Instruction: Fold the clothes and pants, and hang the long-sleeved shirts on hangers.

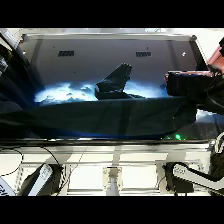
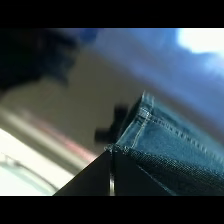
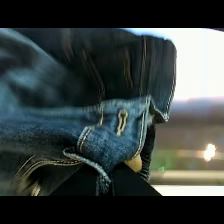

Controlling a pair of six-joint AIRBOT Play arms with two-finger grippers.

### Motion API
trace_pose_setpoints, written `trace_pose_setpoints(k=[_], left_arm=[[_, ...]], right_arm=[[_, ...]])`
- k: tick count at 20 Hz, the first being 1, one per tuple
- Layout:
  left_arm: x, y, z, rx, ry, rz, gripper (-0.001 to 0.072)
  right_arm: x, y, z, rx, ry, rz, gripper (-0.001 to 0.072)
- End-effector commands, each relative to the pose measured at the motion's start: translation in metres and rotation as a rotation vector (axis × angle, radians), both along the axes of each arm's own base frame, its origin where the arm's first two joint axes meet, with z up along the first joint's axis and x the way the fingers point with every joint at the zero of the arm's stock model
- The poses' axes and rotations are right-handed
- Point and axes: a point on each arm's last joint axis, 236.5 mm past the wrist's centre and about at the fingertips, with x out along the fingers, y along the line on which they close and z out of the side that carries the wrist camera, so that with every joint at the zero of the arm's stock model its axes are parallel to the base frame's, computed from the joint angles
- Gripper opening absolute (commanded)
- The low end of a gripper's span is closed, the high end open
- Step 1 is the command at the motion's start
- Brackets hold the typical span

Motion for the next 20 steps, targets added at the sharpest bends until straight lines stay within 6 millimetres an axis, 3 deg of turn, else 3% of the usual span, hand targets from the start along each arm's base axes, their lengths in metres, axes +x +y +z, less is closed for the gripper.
trace_pose_setpoints(k=[1,2,3,4,7,10,11,12,13,15,20], left_arm=[[-0.021,-0.005,-0.041,-0.049,0.142,-0.006,0.0024],[-0.024,-0.006,-0.046,-0.058,0.163,-0.007,0.0024],[-0.027,-0.004,-0.050,-0.059,0.186,-0.008,0.0024],[-0.030,-0.002,-0.052,-0.054,0.205,-0.008,0.0024],[-0.033,0.003,-0.055,-0.031,0.239,-0.038,0.0024],[-0.031,0.008,-0.057,-0.016,0.245,-0.046,0.0024],[-0.029,0.009,-0.058,-0.013,0.243,-0.047,0.0024],[-0.028,0.010,-0.060,-0.009,0.244,-0.055,0.0024],[-0.027,0.013,-0.061,-0.001,0.246,-0.056,0.0024],[-0.025,0.020,-0.065,0.017,0.258,-0.059,0.0024],[-0.024,0.023,-0.085,-0.014,0.297,-0.066,0.0024]], right_arm=[[-0.023,0.016,-0.042,0.056,0.078,0.065,0.0040],[-0.027,0.019,-0.044,0.066,0.085,0.100,0.0138],[-0.033,0.023,-0.043,0.084,0.103,0.143,0.0316],[-0.039,0.026,-0.041,0.095,0.124,0.169,0.0387],[-0.064,0.034,-0.032,0.135,0.200,0.261,0.0386],[-0.075,0.027,-0.027,0.097,0.219,0.276,0.0388],[-0.078,0.025,-0.025,0.083,0.227,0.275,0.0430],[-0.082,0.021,-0.025,0.076,0.224,0.261,0.0523],[-0.087,0.017,-0.026,0.078,0.220,0.234,0.0539],[-0.101,0.006,-0.037,0.090,0.207,0.156,0.0539],[-0.127,0.017,-0.092,0.142,0.194,0.162,0.0536]])
